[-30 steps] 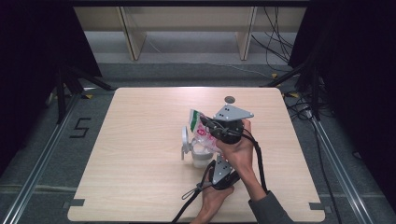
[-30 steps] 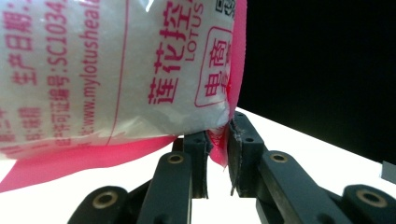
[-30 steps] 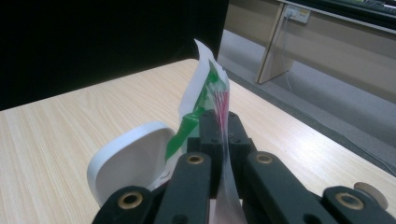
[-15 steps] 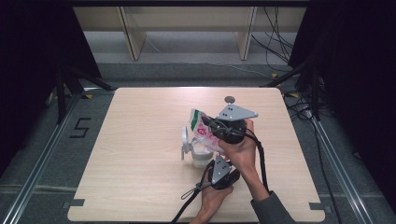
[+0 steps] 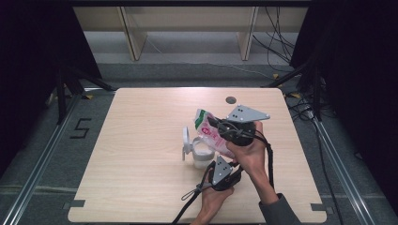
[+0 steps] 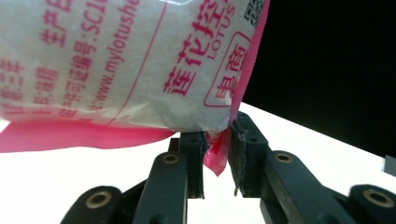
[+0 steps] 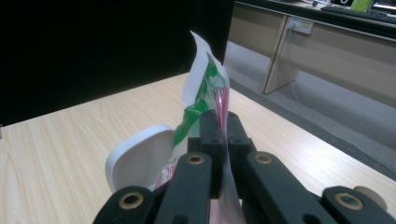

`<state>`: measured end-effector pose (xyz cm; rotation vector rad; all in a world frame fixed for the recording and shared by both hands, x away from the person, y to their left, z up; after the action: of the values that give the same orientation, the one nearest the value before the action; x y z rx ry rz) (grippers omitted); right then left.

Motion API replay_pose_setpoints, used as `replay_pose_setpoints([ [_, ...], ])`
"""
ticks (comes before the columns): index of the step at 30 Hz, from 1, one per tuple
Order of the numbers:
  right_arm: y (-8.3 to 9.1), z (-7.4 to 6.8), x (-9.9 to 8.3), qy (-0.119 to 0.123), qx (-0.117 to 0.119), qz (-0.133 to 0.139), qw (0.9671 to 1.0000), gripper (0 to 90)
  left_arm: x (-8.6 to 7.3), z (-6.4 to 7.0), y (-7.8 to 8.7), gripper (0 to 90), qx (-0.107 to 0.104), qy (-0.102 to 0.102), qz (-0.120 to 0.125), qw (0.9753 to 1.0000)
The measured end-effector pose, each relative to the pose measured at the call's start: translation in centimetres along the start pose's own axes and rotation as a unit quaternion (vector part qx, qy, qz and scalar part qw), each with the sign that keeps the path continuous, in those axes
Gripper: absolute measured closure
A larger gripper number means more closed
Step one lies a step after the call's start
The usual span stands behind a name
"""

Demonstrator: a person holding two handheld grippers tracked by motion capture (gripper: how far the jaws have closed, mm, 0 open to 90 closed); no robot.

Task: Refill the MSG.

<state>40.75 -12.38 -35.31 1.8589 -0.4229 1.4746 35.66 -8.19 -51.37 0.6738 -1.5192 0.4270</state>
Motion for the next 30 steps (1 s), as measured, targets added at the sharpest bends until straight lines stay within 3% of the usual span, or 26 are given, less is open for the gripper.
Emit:
replay_pose_setpoints([
  [1,0.3,0.0,-0.1,-0.014,0.004,-0.007,0.9999,90.0,0.0,0.1,0.0,75.7,0.0,0.0,-0.001,1.0],
  [3,0.5,0.2,-0.1,-0.008,0.011,-0.002,0.9999,90.0,-0.1,0.2,0.0,75.6,-0.005,-0.003,-0.002,1.0],
  [7,1.1,0.4,-0.3,-0.019,0.02,-0.002,0.9996,90.0,-0.2,0.2,0.1,75.1,-0.001,-0.002,-0.005,1.0],
  [10,1.7,0.5,-0.2,-0.019,0.012,0.003,0.9997,90.0,-0.3,0.1,0.2,74.8,0.0,-0.003,-0.007,1.0],
  [17,3.0,0.6,-0.6,-0.027,0.03,0.012,0.9991,90.0,-0.6,0.1,0.5,73.3,-0.009,-0.006,-0.013,0.9999],
  [19,3.4,0.9,-0.8,-0.048,0.038,0.016,0.998,90.0,-0.6,0.1,0.7,72.3,-0.009,-0.007,-0.023,0.9997],
  [20,3.5,1.1,-0.8,-0.043,0.038,0.02,0.9981,90.0,-0.7,0.1,0.8,72.3,-0.011,-0.008,-0.026,0.9996],
  [22,3.9,1.4,-0.9,-0.059,0.036,0.025,0.9973,90.0,-0.8,0.0,0.9,71.9,-0.011,-0.009,-0.023,0.9996],
  [23,3.9,1.6,-0.8,-0.049,0.036,0.028,0.9978,90.0,-0.8,-0.1,1.0,71.3,-0.013,-0.009,-0.024,0.9996],
  [26,4.3,1.9,-0.9,-0.058,0.038,0.034,0.997,90.0,-0.9,-0.3,1.3,70.6,-0.009,-0.011,-0.03,0.9994],
  [28,4.4,2.0,-1.1,-0.073,0.055,0.036,0.9951,90.0,-1.1,-0.5,1.5,69.7,-0.008,-0.011,-0.034,0.9993],
  [30,4.5,2.3,-1.2,-0.072,0.059,0.042,0.9948,90.0,-1.2,-0.5,1.6,68.9,-0.009,-0.011,-0.038,0.9992],
])
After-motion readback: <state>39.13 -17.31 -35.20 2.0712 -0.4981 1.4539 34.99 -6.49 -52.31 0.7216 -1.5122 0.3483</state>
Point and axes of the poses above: each handheld gripper's, and its own axes: y roughly backward along the jaws, x roughly out of its top, z roughly to its right, the point moved 3 cm from there along -y, roughly forward along the jaws, and after that the axes turned 11 degrees about -y, right-handed, at the moved point
